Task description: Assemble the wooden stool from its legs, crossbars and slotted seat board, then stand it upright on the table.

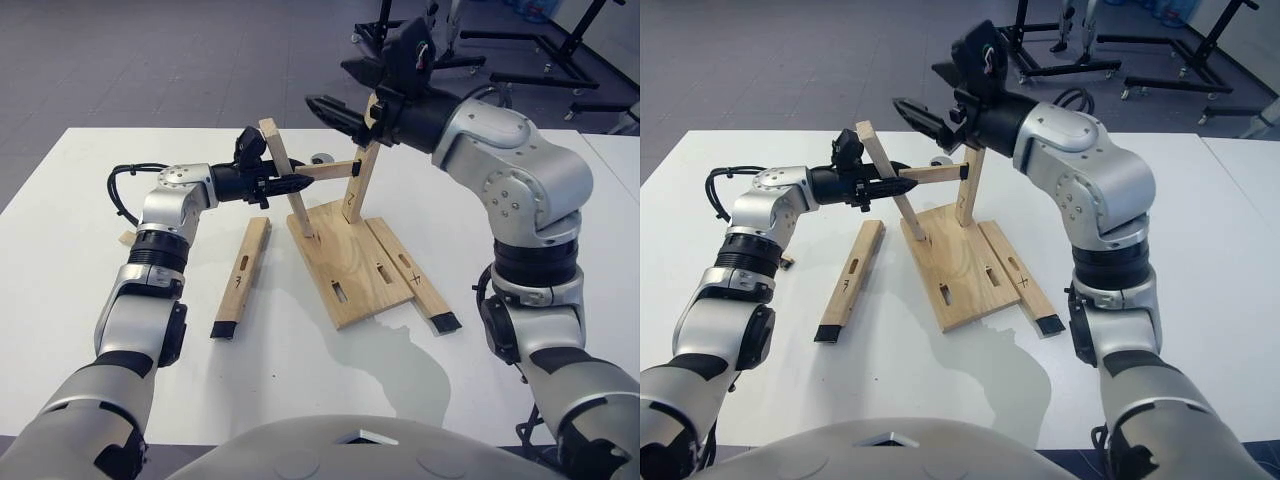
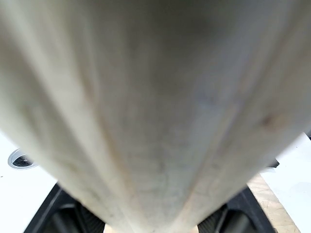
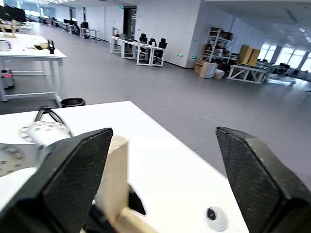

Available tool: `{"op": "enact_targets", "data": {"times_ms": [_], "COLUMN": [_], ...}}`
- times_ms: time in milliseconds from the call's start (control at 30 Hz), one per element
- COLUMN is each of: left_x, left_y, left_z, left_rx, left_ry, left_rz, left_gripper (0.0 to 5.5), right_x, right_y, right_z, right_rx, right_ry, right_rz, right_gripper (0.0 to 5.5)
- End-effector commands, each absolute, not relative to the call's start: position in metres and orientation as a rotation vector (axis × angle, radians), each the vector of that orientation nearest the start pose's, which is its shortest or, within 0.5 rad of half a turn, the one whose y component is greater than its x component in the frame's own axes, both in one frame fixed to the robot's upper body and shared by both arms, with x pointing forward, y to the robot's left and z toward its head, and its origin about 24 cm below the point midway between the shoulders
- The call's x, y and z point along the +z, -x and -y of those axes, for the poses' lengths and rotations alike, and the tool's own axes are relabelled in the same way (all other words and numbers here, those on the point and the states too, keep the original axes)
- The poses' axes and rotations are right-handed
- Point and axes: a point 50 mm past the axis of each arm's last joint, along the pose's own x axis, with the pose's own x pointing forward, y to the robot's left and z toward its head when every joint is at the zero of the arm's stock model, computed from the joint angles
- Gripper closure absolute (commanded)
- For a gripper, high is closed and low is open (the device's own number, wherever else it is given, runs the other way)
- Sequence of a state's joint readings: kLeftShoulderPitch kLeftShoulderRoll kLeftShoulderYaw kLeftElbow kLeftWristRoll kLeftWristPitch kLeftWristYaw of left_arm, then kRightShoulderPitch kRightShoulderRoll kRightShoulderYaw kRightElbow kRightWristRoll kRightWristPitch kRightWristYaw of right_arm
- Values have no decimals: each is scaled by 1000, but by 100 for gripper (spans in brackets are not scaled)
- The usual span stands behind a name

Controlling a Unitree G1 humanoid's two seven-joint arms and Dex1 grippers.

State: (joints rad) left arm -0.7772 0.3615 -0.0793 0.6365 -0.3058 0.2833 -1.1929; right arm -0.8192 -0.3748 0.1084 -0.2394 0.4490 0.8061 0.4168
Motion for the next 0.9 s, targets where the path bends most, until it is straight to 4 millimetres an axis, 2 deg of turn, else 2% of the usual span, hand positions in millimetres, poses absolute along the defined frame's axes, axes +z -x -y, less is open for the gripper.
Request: {"op": "enact_targets", "data": {"times_ms": [33,200,300,467,767,833,867,900], "left_x": [115,114,114,114,113,113,113,113], "left_y": [-351,-351,-351,-350,-350,-350,-349,-349], "left_z": [-141,-141,-140,-141,-140,-140,-140,-140], "left_rx": [-1219,-1219,-1221,-1221,-1220,-1221,-1221,-1221], "left_ry": [-12,-13,-12,-11,-11,-11,-11,-11], "left_rz": [-244,-244,-242,-240,-241,-242,-242,-242], "left_gripper": [348,348,348,348,348,348,348,348], "right_x": [246,219,216,205,126,121,125,137], "right_y": [-312,-311,-317,-331,-320,-320,-321,-323], "right_z": [77,63,64,72,76,79,79,76], "right_rx": [793,781,724,641,736,733,725,716], "right_ry": [325,537,553,637,781,774,751,712], "right_rz": [194,221,221,166,-40,-53,-44,-3], "right_gripper": [234,323,365,365,365,365,365,365]}}
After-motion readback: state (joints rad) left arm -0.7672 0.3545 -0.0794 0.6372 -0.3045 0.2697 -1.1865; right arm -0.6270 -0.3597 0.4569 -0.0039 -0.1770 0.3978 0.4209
